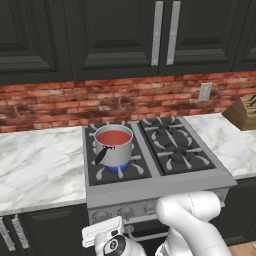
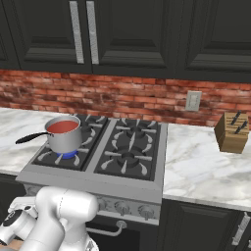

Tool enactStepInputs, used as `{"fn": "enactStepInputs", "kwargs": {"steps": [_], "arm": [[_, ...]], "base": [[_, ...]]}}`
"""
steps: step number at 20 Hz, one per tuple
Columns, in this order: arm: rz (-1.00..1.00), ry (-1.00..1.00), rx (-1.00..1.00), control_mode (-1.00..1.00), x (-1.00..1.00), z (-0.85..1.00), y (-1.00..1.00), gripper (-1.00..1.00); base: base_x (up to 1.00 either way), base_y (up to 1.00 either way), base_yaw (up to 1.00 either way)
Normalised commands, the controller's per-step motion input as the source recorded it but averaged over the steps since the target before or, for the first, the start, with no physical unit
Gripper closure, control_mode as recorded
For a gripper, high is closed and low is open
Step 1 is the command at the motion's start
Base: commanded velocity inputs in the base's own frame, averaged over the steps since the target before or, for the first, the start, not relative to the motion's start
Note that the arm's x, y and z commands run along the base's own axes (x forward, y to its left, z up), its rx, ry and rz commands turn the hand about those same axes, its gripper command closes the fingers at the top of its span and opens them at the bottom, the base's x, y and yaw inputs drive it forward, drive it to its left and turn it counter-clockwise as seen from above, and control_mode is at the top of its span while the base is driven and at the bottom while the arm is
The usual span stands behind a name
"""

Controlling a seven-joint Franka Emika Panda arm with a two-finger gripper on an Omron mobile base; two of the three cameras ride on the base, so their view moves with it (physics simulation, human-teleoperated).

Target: Wait until the marinara sauce is simmered to a deep red color and then turn off the stove.

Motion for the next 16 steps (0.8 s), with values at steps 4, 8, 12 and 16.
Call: {"fn": "enactStepInputs", "kwargs": {"steps": [4, 8, 12, 16], "arm": [[0.00, 0.01, 0.09, -1.00, -0.01, -0.03, -0.06, 1.00], [0.00, 0.01, 0.19, -1.00, -0.06, -0.01, -0.25, 1.00], [0.00, 0.00, 0.23, -1.00, -0.04, -0.02, -0.32, 1.00], [0.00, 0.00, 0.24, -1.00, 0.00, -0.11, -0.32, 1.00]], "base": [[0.00, 0.00, 0.00], [0.00, 0.00, 0.00], [0.00, 0.00, 0.00], [0.00, 0.00, 0.00]]}}
